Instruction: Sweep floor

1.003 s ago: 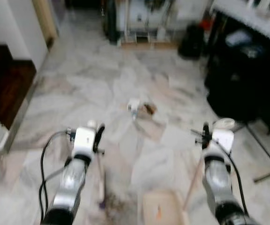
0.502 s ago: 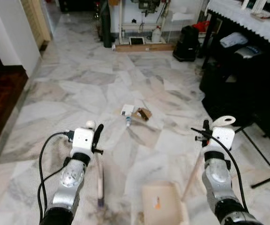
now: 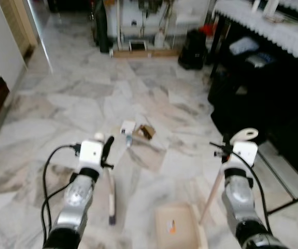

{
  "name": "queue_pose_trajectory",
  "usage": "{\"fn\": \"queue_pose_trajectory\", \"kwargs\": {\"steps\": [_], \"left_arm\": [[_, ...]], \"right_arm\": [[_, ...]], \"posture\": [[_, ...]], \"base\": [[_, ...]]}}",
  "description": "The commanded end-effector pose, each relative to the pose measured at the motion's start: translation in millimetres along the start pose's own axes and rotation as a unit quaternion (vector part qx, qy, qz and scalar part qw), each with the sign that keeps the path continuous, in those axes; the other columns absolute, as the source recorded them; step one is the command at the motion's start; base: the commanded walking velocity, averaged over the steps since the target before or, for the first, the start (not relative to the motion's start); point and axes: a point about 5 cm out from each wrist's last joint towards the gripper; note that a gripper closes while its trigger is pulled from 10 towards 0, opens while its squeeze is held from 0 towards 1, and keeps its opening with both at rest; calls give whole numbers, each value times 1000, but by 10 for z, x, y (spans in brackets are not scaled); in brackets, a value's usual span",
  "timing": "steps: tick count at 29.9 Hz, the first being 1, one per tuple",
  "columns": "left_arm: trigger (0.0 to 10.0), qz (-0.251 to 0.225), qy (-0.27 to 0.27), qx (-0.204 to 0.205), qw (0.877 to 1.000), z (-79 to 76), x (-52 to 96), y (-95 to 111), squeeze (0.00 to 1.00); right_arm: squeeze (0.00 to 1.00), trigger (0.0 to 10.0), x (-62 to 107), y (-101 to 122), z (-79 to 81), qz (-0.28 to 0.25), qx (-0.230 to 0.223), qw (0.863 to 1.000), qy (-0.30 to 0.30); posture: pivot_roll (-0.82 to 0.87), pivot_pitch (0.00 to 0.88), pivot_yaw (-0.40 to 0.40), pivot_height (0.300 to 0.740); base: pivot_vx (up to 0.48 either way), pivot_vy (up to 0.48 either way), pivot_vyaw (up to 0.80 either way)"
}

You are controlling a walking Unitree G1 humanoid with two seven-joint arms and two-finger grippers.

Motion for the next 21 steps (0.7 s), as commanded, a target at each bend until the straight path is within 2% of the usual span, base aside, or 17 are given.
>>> {"fn": "queue_pose_trajectory", "kwargs": {"steps": [1, 21], "left_arm": [[10000, -34, -9, -7, 999, -57, -58, 132, 0], [10000, -32, -17, -3, 999, -94, -76, 122, 0]], "right_arm": [[0, 10000, -40, 46, -110, -13, -6, 1000, -21], [0, 10000, -24, 32, -142, -11, -7, 1000, -24]], "posture": [[73, 0, -45, 740], [26, 0, -31, 740]], "base": [[330, 0, 0], [332, 0, 0]]}}
Point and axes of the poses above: a point about 5 cm out from each wrist's last joint towards the gripper, its own x axis pointing back from the gripper into the wrist, its own y axis along the axis of the wrist's last joint, z = x × y, and after that the axes turned 9 degrees about x, right-handed
